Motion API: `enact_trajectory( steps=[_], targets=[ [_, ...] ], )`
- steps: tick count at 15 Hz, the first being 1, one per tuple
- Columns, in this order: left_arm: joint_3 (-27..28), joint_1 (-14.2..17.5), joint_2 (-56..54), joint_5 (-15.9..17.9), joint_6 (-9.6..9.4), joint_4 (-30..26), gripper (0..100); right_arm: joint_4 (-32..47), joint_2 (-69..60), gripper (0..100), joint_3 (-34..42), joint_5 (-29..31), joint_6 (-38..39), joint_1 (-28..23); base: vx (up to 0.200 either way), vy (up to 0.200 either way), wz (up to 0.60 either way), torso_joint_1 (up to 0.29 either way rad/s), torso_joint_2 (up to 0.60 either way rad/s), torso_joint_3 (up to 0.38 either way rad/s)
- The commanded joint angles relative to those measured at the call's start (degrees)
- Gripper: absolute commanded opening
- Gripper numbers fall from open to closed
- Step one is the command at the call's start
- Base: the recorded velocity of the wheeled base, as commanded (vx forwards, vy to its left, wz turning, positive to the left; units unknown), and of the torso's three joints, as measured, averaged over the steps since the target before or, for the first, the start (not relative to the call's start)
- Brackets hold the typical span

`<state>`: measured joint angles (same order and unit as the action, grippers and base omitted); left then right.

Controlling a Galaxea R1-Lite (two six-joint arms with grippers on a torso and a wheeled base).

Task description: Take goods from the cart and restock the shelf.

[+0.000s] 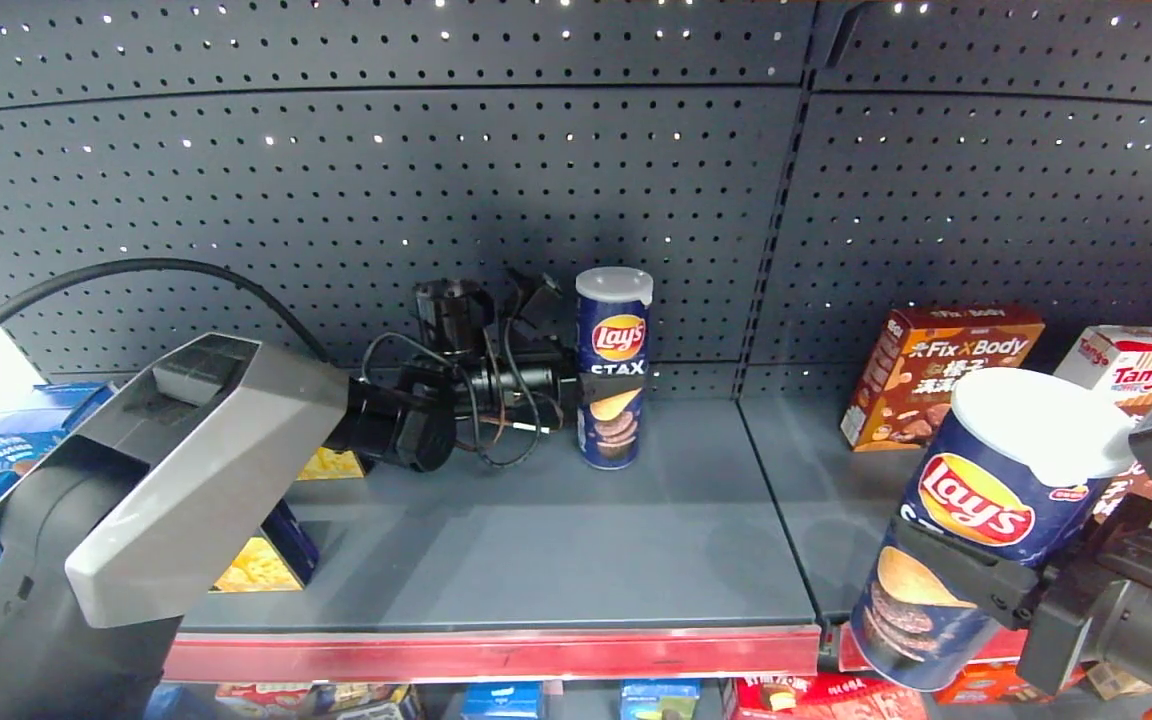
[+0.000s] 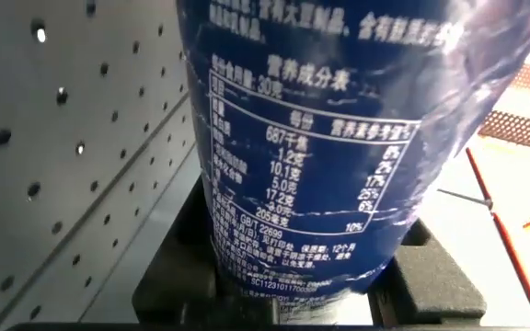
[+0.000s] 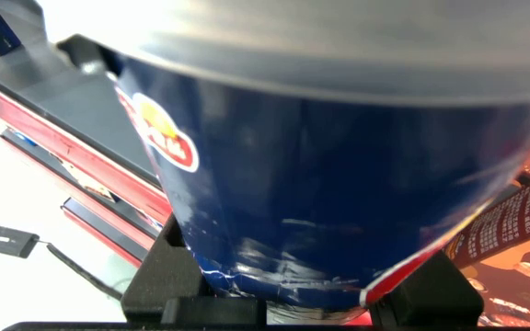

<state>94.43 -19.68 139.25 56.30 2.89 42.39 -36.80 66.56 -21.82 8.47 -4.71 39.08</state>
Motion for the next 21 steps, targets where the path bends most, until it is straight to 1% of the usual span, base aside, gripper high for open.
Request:
enact_trajectory(
  steps=[1,3,4,8,9,10,11,12,13,14,15,16,18,19,21],
  targets=[
    [-0.91,-0.98,-2.85,-0.13,0.01,0.15,0,-0.02,-0.03,0,0.02,0.05,0.05,0.03,0.000,0.000,0.00,0.000,0.00,0.000],
    [-2.32,-1.95,-6.89,-0.84,0.01,0.15,0,-0.02,-0.47,0,0.02,0.05,0.05,-0.06,0.000,0.000,0.00,0.000,0.00,0.000],
    [-4.60,-2.30,-9.61,-1.19,0.01,0.15,0,0.07,-0.73,0,0.11,0.05,0.05,-0.41,0.000,0.000,0.00,0.000,0.00,0.000],
    [-18.84,-3.53,-21.30,-2.42,-0.25,0.59,0,0.15,-1.52,0,0.64,0.05,-0.04,-0.76,0.000,0.000,0.00,0.000,0.00,0.000],
    [-21.30,-3.62,-22.89,-3.03,-0.52,0.86,0,0.15,-1.61,0,0.55,0.05,0.05,-0.76,0.000,0.000,0.00,0.000,0.00,0.000],
    [-26.84,-4.14,-25.87,-4.70,-1.22,2.09,0,0.15,-1.70,0,0.64,0.14,-0.04,-0.85,0.000,0.000,0.00,0.000,0.00,0.000],
    [-28.77,-4.32,-26.67,-5.14,-1.22,2.79,0,0.15,-1.70,0,0.64,0.14,0.05,-0.85,0.000,0.000,0.00,0.000,0.00,0.000],
    [-34.14,-4.32,-28.77,-5.85,-1.22,5.87,0,0.15,-1.70,0,0.55,0.23,0.05,-0.85,0.000,0.000,0.00,0.000,0.00,0.000],
    [-36.51,-4.32,-29.57,-6.29,-1.22,7.54,0,0.15,-1.61,0,0.64,0.23,-0.04,-0.85,0.000,0.000,0.00,0.000,0.00,0.000],
    [-38.97,-4.41,-30.62,-7.69,-1.22,9.29,0,0.15,-1.61,0,0.55,0.23,0.05,-0.85,0.000,0.000,0.00,0.000,0.00,0.000],
    [-39.76,-4.41,-30.97,-8.22,-1.31,9.64,0,0.15,-1.61,0,0.64,0.23,0.05,-0.85,0.000,0.000,0.00,0.000,0.00,0.000],
    [-41.96,-4.41,-32.47,-8.57,-1.31,9.91,0,0.24,-1.70,0,0.64,0.23,-0.04,-1.38,0.000,0.000,0.00,0.000,0.00,0.000],
    [-43.98,-4.41,-34.22,-8.57,-1.40,10.00,0,0.24,-1.61,0,0.55,0.23,-0.04,-1.64,0.000,0.000,0.00,0.000,0.00,0.000],
    [-46.18,-4.32,-35.63,-8.57,-1.40,10.44,0,0.24,-1.61,0,0.64,0.23,-0.04,-1.55,0.000,0.000,0.00,0.000,0.00,0.000],
    [-50.57,-4.32,-36.42,-8.48,-1.40,13.25,0,0.24,-1.61,0,0.64,0.23,-0.04,-1.64,0.000,0.000,0.00,0.000,0.00,0.000]
  ],
)
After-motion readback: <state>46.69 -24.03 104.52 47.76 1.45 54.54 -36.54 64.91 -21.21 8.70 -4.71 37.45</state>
